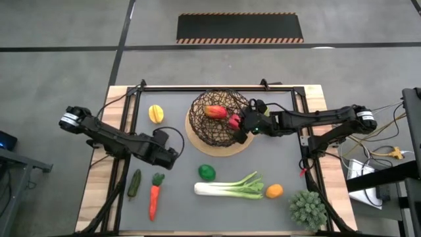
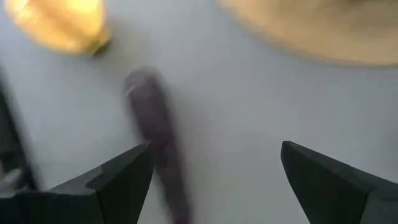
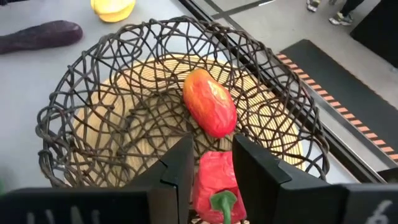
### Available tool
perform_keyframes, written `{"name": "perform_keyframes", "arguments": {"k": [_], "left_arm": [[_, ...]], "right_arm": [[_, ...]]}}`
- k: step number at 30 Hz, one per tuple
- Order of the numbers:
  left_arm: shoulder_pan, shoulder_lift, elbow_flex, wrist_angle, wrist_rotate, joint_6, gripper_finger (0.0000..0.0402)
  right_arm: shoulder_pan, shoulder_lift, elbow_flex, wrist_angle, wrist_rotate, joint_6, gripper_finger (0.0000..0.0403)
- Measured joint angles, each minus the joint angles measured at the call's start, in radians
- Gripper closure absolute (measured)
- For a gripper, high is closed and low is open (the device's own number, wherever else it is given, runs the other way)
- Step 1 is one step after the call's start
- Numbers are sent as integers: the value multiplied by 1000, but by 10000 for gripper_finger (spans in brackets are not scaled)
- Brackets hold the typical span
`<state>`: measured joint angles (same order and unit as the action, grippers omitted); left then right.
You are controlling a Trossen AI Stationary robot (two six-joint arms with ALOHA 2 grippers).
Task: Build produce basket
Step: Put the eggplant into the basket
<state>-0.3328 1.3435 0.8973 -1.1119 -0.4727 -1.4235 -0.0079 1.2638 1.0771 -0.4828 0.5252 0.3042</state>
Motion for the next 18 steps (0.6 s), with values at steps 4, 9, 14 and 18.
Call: {"name": "perform_keyframes", "arguments": {"k": [4, 9, 14, 18], "left_arm": [[3, 15, -55, -3, 48, -30, 72], [30, 17, -126, 39, 49, -40, 72], [76, 17, -206, 157, 46, -40, 72], [99, 17, -270, 269, 32, -38, 73]], "right_arm": [[2, 3, -3, 0, 0, -2, 311], [2, 14, -4, 2, 1, -9, 318], [4, 18, -4, 1, 2, -7, 321], [10, 22, -4, 1, 1, -4, 317]]}}
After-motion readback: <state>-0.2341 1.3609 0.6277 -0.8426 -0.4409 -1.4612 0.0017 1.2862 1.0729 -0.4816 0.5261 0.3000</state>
